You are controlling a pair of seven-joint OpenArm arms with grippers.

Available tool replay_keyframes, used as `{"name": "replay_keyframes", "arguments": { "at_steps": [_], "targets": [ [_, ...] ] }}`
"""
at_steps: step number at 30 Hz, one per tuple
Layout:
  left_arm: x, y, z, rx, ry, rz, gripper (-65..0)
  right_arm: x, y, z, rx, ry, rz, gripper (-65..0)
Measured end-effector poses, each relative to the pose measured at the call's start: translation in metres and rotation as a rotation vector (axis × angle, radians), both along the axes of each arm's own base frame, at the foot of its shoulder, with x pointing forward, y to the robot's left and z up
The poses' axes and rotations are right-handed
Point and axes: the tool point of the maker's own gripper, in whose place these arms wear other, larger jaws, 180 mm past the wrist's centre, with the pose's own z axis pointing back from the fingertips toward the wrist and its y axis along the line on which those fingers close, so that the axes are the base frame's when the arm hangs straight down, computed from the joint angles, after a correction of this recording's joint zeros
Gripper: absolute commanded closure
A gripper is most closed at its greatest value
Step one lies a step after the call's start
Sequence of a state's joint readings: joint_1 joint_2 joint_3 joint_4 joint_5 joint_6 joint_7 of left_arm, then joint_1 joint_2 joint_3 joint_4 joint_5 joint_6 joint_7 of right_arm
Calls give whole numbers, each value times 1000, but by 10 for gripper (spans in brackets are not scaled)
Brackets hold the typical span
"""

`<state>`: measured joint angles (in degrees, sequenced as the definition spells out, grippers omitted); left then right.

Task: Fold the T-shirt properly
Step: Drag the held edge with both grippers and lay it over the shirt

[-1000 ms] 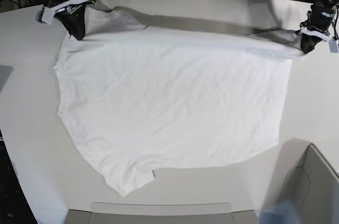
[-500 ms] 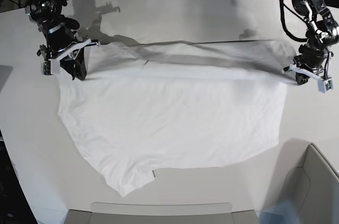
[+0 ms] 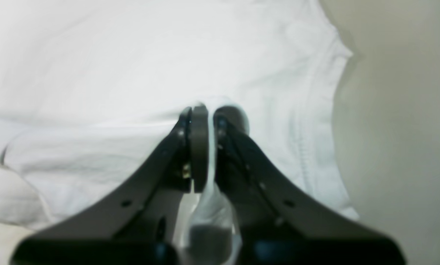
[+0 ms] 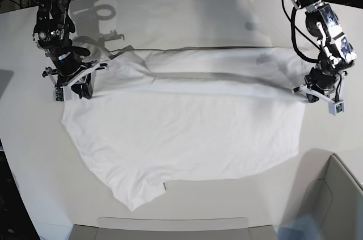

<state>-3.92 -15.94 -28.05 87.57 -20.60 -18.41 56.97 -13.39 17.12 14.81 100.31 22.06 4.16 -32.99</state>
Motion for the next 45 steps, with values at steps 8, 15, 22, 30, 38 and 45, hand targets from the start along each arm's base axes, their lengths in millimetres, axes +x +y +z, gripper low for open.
{"name": "replay_keyframes", "arguments": {
  "at_steps": [8,15,22,30,38,45],
  "targets": [
    [20,-25,-15,-12,6,-70,0,25,-14,-3,-12,-4,-31,0],
    [32,-13,-19,28,32,-51,0,46,-3,-20,-62,37,33,0],
    [53,-9,-15,39,22,-42,0,67,2,-24,-79,46,40,0],
    [60,-43,-40,39,49,-141,0,76,-3,-34,-70,76,18,0],
    [62,-36,-32,57,21,-128,-117,76,-2,-32,-69,72,20,-133],
    [65,-38,20,147,-115,-156,-201,74,12,2,-65,-25,53,-278]
  ]
}}
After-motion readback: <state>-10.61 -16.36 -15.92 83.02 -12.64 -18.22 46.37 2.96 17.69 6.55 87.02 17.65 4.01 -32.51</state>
